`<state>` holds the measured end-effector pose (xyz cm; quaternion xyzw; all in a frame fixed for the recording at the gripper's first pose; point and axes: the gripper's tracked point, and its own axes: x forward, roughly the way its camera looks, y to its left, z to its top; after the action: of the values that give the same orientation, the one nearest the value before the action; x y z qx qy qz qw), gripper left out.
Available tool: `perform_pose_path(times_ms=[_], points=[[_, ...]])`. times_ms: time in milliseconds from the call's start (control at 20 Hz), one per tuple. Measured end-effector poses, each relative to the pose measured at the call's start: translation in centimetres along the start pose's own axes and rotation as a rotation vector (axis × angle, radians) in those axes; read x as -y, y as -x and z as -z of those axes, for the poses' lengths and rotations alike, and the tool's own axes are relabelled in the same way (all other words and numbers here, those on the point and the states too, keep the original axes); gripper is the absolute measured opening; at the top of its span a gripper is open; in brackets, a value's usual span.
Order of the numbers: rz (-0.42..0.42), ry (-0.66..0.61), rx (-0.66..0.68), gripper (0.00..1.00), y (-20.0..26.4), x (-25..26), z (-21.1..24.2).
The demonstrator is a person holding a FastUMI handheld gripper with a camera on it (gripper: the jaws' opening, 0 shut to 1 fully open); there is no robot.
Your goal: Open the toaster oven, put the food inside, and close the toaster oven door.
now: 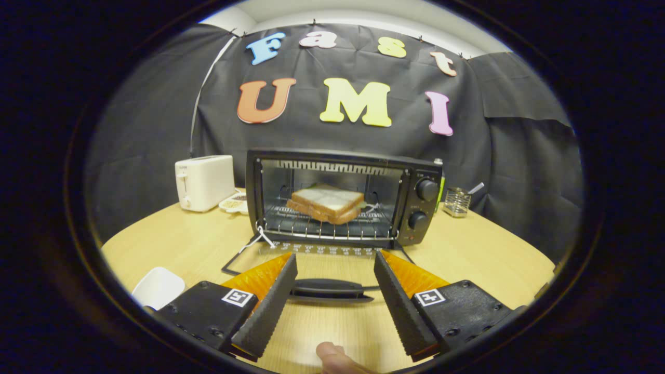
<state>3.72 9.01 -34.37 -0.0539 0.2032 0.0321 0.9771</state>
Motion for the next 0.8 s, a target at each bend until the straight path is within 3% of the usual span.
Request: perform_pose_path(times_ms=[150,300,600,800], points=[[-0.028,-0.028,-0.153,0.98,0.4,-1.1,3.5],[-0.038,-0.041,-0.161,0.98,0.6,-2.0,3.4],[-0.026,-0.074,-0.357,0.98,-0.2,-1.8,6.7],[-0.024,-0.086,-0.347,1.00,-1.4,-1.1,6.5]])
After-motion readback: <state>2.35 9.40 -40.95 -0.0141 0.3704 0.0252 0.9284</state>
